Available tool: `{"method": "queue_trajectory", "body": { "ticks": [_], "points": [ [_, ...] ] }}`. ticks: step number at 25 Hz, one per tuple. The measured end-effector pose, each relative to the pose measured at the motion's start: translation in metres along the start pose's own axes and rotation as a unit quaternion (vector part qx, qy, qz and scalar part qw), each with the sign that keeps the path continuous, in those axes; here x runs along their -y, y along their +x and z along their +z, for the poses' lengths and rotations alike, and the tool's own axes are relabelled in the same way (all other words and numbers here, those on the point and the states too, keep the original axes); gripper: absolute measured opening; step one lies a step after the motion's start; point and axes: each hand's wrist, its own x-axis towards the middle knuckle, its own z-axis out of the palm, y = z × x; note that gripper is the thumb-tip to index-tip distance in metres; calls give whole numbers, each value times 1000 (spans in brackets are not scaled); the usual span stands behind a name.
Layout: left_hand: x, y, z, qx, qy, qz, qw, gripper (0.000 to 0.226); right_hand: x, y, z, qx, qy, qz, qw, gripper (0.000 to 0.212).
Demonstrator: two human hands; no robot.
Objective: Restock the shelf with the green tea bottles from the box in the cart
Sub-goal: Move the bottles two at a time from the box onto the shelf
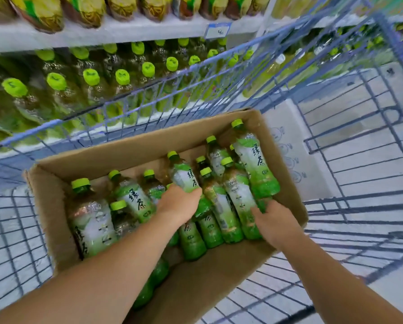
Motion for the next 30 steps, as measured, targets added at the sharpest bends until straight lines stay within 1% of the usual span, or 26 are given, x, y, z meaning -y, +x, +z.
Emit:
{"method": "queue_trajectory", "body": {
  "ticks": [2, 3, 5, 7, 8, 9, 11, 12, 13, 14, 15, 18, 19, 22, 24, 25, 26, 27, 29, 30],
  "points": [
    [-2, 24, 7, -3, -18, -12, 1000, 43, -5, 11, 11, 12, 10, 34, 999, 40],
    [-2, 36, 10, -6, -29, -14, 999, 53, -6, 15, 14, 16, 28, 41, 999, 37],
    [-3, 54, 12, -3, -24, -19, 1000, 67, -6, 19, 14, 17, 53, 39, 998, 27],
    [-2, 68, 12, -12, -18, -21, 1000, 70, -5, 21, 11, 18, 44, 24, 999, 26],
    [-2, 75, 12, -18, -18, -24, 999, 70, -5, 23, 12, 21, 35, 16, 999, 30],
    [-3, 78, 11, -22, -21, -26, 999, 69, -4, 24, 14, 21, 21, 10, 1000, 38],
    [-4, 83, 12, -16, -37, -37, 998, 63, -2, 27, 22, 16, -15, 14, 1000, 65],
    [-3, 85, 12, -9, -50, -44, 998, 63, -3, 30, 27, 8, -11, 23, 1000, 75],
    [-3, 84, 12, -3, -62, -47, 997, 63, -3, 33, 32, 3, 7, 35, 999, 79],
    [-2, 85, 12, -3, -72, -46, 996, 60, -1, 34, 35, 3, 35, 47, 998, 78],
    [-1, 84, 11, -1, -77, -44, 996, 56, 2, 34, 38, 6, 66, 58, 996, 72],
    [6, 83, 12, 12, -68, -29, 997, 47, 5, 30, 47, 48, 152, 79, 984, 46],
    [7, 80, 13, 21, -54, -15, 998, 46, 6, 30, 51, 59, 164, 79, 981, 42],
    [13, 74, 17, 41, -25, 19, 999, 46, 9, 29, 59, 65, 192, 75, 976, 41],
    [24, 80, 20, 46, -51, 24, 997, 60, 9, 30, 60, 55, 197, 71, 976, 41],
    [27, 81, 19, 47, -61, 31, 997, 66, 8, 30, 58, 48, 199, 67, 976, 45],
    [29, 81, 17, 50, -67, 33, 996, 65, 8, 29, 57, 47, 204, 65, 976, 50],
    [28, 71, 12, 57, -76, 46, 994, 56, 9, 27, 54, 51, 212, 59, 974, 53],
    [27, 54, 5, 76, -99, 57, 991, 27, 11, 21, 52, 66, 229, 44, 970, 53],
    [29, 46, 3, 79, -110, 59, 989, 22, 12, 17, 51, 72, 237, 33, 968, 51]
  ]
}}
